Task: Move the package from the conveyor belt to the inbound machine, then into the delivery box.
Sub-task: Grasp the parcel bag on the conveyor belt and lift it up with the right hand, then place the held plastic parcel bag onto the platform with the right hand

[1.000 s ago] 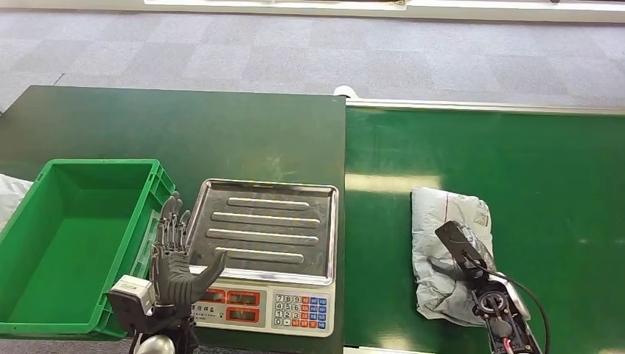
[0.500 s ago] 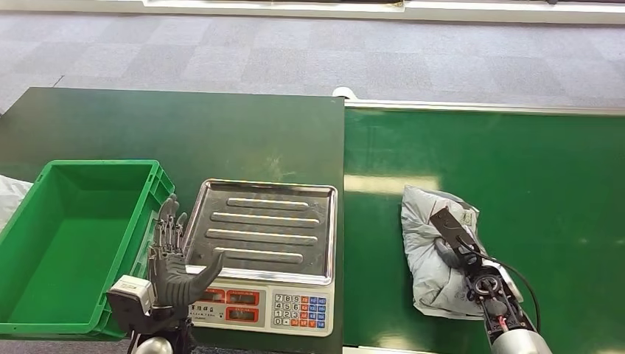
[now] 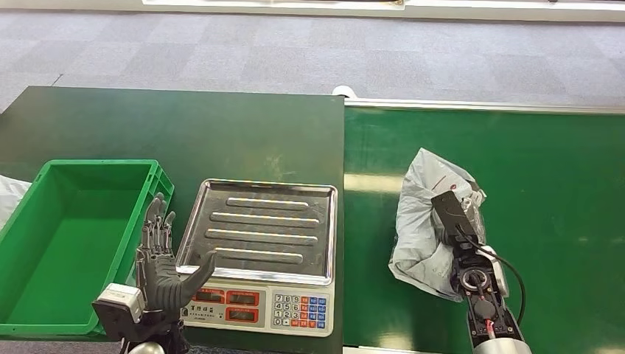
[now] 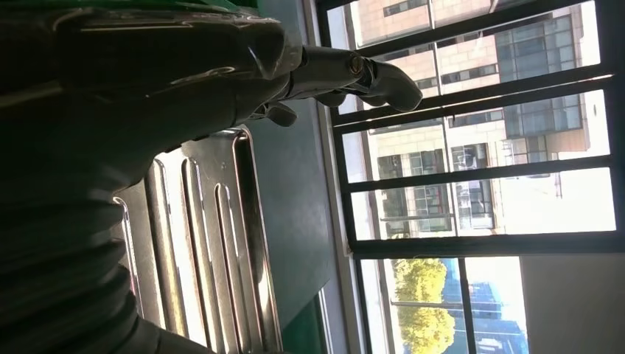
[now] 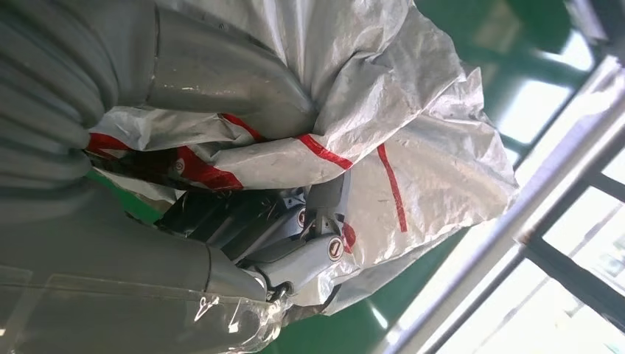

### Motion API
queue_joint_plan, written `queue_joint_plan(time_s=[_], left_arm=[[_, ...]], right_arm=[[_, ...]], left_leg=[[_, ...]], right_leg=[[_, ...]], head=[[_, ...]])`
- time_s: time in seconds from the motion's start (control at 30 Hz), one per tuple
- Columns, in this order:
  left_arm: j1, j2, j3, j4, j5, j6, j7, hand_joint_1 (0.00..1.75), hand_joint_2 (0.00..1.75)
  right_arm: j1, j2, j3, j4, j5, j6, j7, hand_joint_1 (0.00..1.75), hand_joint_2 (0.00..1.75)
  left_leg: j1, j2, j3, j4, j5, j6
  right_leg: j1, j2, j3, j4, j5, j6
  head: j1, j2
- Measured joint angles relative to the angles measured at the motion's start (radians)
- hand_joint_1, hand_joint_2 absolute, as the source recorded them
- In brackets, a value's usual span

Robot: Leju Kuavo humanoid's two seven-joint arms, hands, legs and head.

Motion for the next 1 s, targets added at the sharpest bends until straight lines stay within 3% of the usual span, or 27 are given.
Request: queue_joint_plan(time_s=[0.17, 0.3, 0.4, 0.47, 0.6, 0.83, 1.0], left_arm=[[-0.013, 0.000, -0.005, 0.000, -0.001, 0.003, -0.021, 0.00, 1.75], [-0.054, -0.002, -0.022, 0.019, 0.012, 0.013, -0.041, 0.00, 1.75], [-0.082, -0.003, -0.033, 0.033, 0.020, 0.020, -0.045, 0.00, 1.75], [-0.114, -0.002, -0.040, 0.049, 0.031, 0.021, -0.044, 0.00, 1.75], [-0.201, 0.000, -0.047, 0.088, 0.048, 0.014, -0.039, 0.00, 1.75], [-0.246, 0.000, -0.016, 0.072, 0.046, 0.043, -0.015, 0.00, 1.75], [-0.245, 0.002, 0.026, 0.046, 0.032, 0.044, -0.014, 0.00, 1.75]], right_arm=[[0.013, 0.036, 0.021, -0.147, -0.016, -0.072, -0.040, 1.75, 1.75], [-0.011, 0.085, 0.070, -0.237, 0.003, -0.088, -0.020, 1.75, 1.75], [-0.033, 0.115, 0.110, -0.268, -0.001, -0.051, -0.015, 1.75, 1.75], [-0.058, 0.137, 0.143, -0.273, -0.013, 0.025, -0.014, 1.75, 1.75], [-0.134, 0.194, 0.256, -0.237, 0.026, 0.161, -0.010, 1.75, 1.75], [-0.258, 0.304, 0.432, -0.074, 0.080, 0.207, -0.002, 1.75, 1.75], [-0.296, 0.340, 0.508, 0.005, 0.080, 0.235, -0.026, 1.75, 1.75]], left_leg=[[0.000, 0.000, -0.001, 0.000, 0.000, 0.000], [0.000, 0.001, 0.000, 0.000, 0.001, 0.000], [0.000, 0.000, 0.000, 0.000, 0.001, 0.000], [0.000, 0.001, -0.001, 0.000, 0.002, 0.000], [0.000, 0.001, -0.001, 0.000, 0.003, 0.000], [0.000, 0.001, -0.002, 0.000, 0.003, -0.001], [0.000, 0.001, -0.004, 0.000, 0.003, -0.001]], right_leg=[[0.000, 0.000, 0.000, 0.000, 0.000, 0.000], [0.000, 0.001, 0.000, 0.000, 0.001, -0.001], [0.000, 0.000, 0.000, 0.000, 0.001, -0.001], [0.000, 0.000, -0.001, 0.001, 0.001, -0.001], [0.000, 0.001, -0.001, 0.001, 0.003, -0.001], [0.001, 0.001, -0.003, 0.002, 0.003, -0.001], [0.000, 0.000, -0.004, 0.002, 0.003, -0.001]], head=[[0.000, 0.000], [0.000, 0.000], [0.000, 0.000], [0.000, 0.000], [0.000, 0.000], [0.000, 0.000], [0.001, 0.000]])
